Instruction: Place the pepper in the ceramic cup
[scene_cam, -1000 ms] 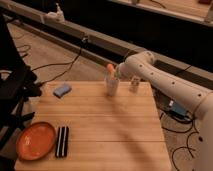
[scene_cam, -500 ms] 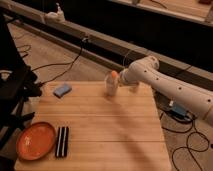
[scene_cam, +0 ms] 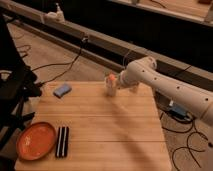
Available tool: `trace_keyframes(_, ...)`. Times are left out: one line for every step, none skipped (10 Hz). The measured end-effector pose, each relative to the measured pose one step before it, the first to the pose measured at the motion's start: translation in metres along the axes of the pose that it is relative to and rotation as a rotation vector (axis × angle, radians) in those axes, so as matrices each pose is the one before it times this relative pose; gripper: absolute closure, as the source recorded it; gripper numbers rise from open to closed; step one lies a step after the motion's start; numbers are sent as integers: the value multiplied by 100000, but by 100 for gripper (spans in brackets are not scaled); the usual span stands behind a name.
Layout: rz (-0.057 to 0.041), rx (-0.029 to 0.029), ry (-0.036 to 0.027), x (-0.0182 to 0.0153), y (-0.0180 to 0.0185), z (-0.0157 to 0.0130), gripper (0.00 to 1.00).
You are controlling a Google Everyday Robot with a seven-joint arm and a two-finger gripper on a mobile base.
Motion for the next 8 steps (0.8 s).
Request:
trace_keyframes(758,266,1757,273,-197,262,99)
trace_keyframes(798,260,1211,151,-214,136,92)
trace_keyframes(581,188,1061,113,-91,191,82)
trace_keyframes(1247,309,911,77,-253,125,72)
trace_keyframes(1081,404,712,31,-272,88,62)
trace_keyframes(882,513,700,-19,-210,105,52)
trace_keyframes(513,406,337,-56,-121,17,44)
trace_keyframes(800,607,303,-72,-262,18,32)
